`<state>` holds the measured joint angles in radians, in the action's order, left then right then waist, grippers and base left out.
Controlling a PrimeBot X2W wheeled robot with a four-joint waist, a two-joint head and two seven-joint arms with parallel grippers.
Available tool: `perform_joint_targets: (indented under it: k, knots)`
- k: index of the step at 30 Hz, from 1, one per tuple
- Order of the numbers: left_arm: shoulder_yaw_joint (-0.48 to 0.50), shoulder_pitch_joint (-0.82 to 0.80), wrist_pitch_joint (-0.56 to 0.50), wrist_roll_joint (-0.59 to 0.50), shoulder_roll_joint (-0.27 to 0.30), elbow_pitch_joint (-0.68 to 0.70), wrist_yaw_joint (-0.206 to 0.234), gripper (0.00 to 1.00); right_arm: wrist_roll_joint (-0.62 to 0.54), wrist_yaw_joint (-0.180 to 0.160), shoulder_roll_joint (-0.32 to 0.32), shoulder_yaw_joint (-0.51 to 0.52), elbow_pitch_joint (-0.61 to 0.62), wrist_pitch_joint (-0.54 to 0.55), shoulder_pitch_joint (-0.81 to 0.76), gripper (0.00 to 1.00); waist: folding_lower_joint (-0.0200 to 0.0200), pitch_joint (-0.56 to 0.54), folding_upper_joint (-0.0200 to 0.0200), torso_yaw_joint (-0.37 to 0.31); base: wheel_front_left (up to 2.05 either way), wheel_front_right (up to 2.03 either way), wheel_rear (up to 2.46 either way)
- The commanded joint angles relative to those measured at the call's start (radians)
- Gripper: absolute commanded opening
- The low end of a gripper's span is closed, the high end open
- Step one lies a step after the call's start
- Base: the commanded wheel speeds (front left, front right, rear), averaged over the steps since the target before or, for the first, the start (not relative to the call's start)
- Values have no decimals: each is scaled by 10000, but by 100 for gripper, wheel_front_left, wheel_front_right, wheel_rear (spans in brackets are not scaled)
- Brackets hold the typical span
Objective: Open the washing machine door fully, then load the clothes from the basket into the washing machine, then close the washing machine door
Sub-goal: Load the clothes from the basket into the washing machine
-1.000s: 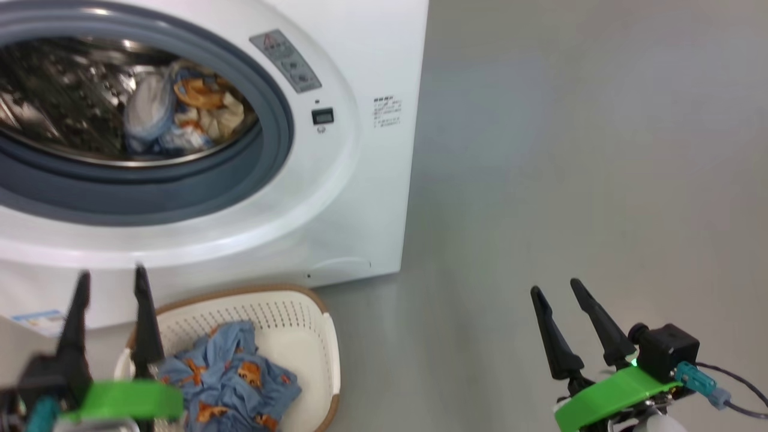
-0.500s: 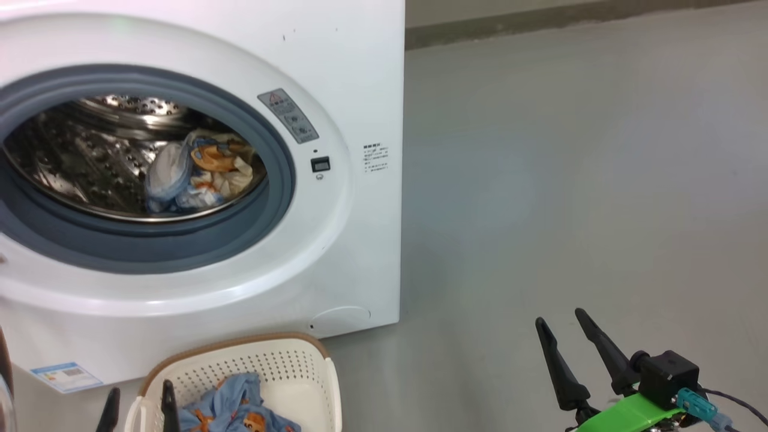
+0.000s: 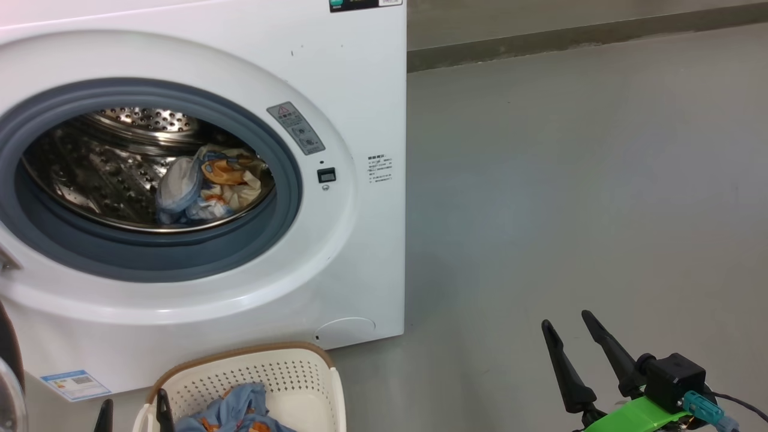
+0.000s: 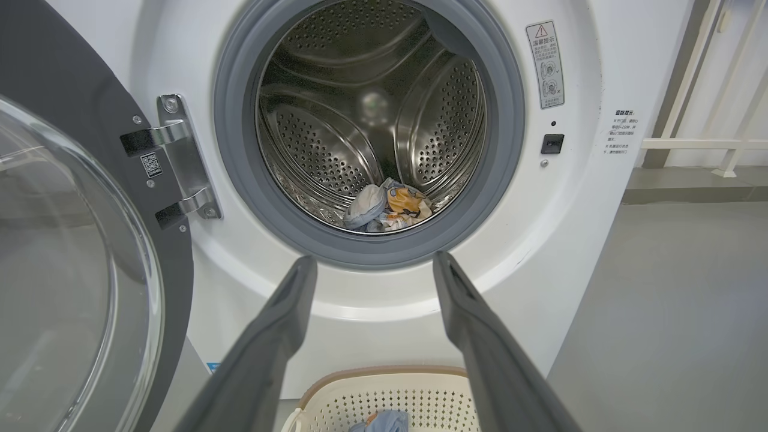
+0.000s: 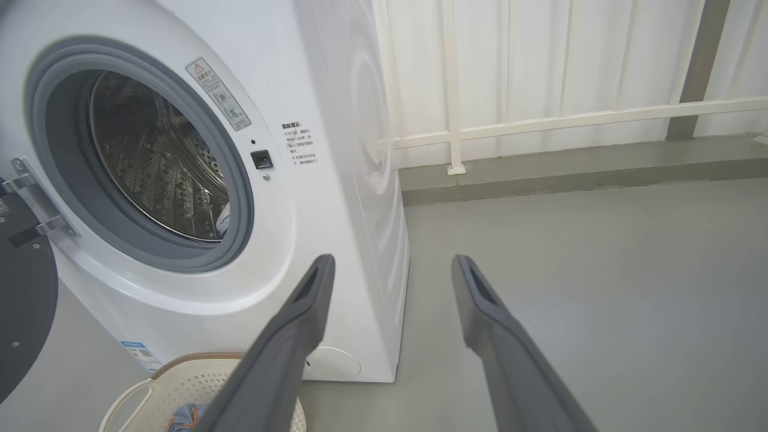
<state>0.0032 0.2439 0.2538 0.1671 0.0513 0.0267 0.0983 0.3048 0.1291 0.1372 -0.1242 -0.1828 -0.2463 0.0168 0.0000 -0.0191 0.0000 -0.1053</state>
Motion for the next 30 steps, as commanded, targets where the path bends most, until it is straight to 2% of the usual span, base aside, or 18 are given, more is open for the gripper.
perform_joint_targets:
  k: [1,13,30]
  knots:
    - [302,-124,80,-68,1,301,99,100,-107,16,85,-210,290,24,16,100,0,13,0,37,0,0,0]
    - [327,-157,80,84,-9,94,49,100,-233,16,0,-84,401,36,-64,100,0,8,0,299,0,0,0]
    - [128,-125,80,139,-10,75,219,100,-307,16,-49,47,456,43,-206,100,0,-83,0,660,0,0,0]
